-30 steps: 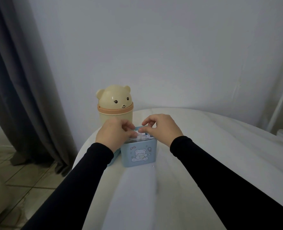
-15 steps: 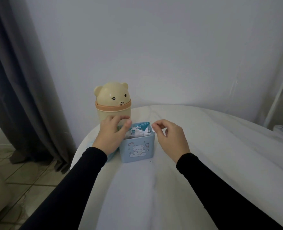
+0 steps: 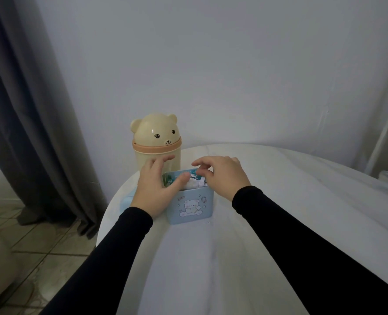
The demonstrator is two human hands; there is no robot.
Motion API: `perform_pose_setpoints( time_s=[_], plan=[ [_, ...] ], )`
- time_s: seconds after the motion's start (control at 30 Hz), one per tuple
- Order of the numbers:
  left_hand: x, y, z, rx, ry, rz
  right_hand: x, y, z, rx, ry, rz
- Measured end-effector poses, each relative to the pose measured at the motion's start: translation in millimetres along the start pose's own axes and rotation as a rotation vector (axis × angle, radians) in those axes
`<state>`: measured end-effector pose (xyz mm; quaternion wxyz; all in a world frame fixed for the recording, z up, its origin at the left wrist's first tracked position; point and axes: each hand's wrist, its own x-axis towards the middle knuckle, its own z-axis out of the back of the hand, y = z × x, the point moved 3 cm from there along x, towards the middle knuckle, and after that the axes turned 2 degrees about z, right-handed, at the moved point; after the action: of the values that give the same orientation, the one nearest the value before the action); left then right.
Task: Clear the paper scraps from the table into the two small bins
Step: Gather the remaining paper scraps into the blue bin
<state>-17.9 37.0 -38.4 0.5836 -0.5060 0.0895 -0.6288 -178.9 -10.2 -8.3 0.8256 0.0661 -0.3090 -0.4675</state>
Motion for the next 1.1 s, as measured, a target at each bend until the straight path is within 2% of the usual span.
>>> perform_pose_setpoints(
  time_s=[0.13, 0.2, 0.3, 0.43, 0.5, 0.7, 0.93, 1.0, 1.1],
  plan=[
    [-1.4, 9.0, -1.2, 0.131, 0.091, 0.01, -17.5, -12.5, 9.6, 0.16, -0.223, -0.026],
    [-1.8, 12.0, -0.5, 0.166, 0.101, -0.017, -30.7, -20.5, 6.7, 0.174, -0.276, -0.063],
    [-2.9, 15.5, -3.7, 0.155, 0.135, -0.038, -51.3, -32.6, -9.1, 0.092, -0.187, -0.083],
    [-5.3, 16.3, -13.5, 0.071, 0.111, 0.022, -67.1, -40.9, -31.0, 0.016, 0.149, -0.071],
    [-5.7, 14.5, -18.7, 0.103, 0.069, 0.032, -68.4, -42.6, -35.7, 0.012, 0.248, -0.09],
    [-12.2, 5.9, -30.9, 0.185, -0.022, 0.04, -66.1, -46.4, -37.8, 0.059, 0.207, -0.131],
    [-16.8, 8.5, -25.0, 0.102, 0.079, -0.035, -62.7, -44.9, -49.6, -0.117, 0.195, -0.051],
    [-19.8, 12.2, -25.6, 0.083, 0.103, -0.017, -63.0, -45.0, -51.3, -0.197, 0.206, -0.029],
    [-21.9, 14.7, -28.1, 0.067, 0.103, 0.027, -63.6, -51.6, -42.7, -0.165, 0.15, -0.081]
  ],
)
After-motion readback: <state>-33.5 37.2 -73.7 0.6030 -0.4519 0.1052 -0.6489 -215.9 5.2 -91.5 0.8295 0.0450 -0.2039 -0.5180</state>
